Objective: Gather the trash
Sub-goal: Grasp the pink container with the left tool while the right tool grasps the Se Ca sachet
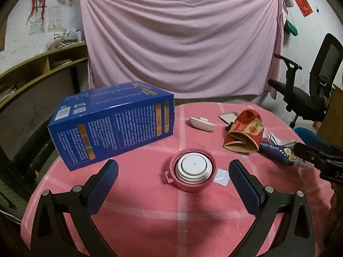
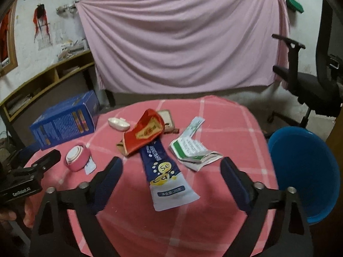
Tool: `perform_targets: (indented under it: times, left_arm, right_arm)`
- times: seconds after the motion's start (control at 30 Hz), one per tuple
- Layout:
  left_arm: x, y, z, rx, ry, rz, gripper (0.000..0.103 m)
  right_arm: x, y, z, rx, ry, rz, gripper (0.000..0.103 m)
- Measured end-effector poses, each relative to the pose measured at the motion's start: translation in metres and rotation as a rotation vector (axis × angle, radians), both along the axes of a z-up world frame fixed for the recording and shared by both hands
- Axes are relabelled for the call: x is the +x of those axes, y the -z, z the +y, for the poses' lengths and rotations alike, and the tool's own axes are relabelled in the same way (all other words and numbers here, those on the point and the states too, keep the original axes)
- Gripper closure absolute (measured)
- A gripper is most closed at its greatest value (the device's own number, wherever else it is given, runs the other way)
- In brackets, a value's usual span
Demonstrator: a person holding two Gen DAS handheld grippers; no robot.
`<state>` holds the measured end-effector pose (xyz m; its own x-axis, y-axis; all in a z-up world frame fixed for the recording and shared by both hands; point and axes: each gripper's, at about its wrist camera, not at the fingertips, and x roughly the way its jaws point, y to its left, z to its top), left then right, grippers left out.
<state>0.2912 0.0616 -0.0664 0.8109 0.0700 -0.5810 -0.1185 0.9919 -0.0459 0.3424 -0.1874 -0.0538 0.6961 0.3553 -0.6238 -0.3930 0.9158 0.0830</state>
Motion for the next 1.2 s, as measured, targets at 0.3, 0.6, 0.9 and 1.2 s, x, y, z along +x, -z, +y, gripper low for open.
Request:
perform_targets:
  times: [0.3, 0.6, 0.9, 1.2]
  left_arm:
    - [0.009, 0.006, 0.004, -0.014, 0.012, 0.040, 0.003]
    - [0.016, 0.010, 0.016, -0.102, 0.053, 0.080, 0.013]
    - [0.042, 0.013, 0.020, -0.156, 0.165, 0.186, 0.043]
    - [0.032, 0.011, 0.024, -0.145, 0.160, 0.181, 0.048]
  right_arm:
    - [0.011, 0.010, 0.010, -0.021, -0.035, 0.067, 0.025]
    - [0.021, 0.020, 0.012, -0.037, -0.058, 0.135, 0.043]
    - [0.031, 0.029, 0.016, -0.035, -0.101, 0.217, 0.047]
    - [0.028, 0.029, 0.014, -0.025, -0.123, 0.239, 0.067]
